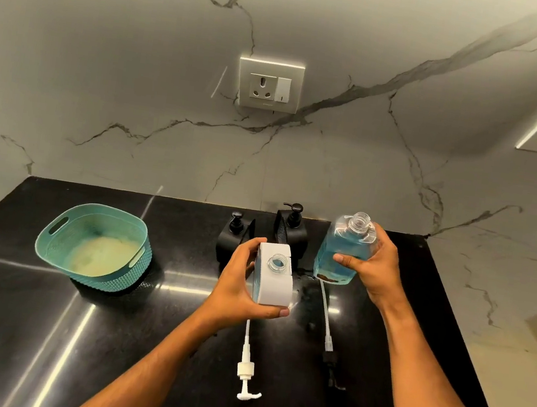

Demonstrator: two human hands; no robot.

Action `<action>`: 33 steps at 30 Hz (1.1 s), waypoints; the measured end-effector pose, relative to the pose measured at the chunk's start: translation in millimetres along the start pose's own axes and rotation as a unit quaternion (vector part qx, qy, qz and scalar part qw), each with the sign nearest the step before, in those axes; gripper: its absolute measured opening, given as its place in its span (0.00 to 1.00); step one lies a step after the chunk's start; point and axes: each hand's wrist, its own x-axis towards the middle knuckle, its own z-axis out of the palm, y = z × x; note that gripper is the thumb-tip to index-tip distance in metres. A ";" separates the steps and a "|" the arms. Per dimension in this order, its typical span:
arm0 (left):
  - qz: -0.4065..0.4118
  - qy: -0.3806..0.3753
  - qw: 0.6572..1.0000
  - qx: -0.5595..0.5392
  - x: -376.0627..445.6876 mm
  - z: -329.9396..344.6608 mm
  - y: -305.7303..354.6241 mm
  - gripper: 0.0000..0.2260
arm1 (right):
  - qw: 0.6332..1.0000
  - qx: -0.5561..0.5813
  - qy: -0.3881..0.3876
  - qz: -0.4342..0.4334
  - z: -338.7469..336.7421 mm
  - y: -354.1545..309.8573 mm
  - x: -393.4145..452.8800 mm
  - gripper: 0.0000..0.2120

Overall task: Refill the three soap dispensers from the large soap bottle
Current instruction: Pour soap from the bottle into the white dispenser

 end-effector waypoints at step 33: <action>-0.024 -0.004 0.999 0.034 27.3 16.5 -8.3 0.52 | 0.990 0.043 0.003 0.134 -21.4 63.9 88.8 0.41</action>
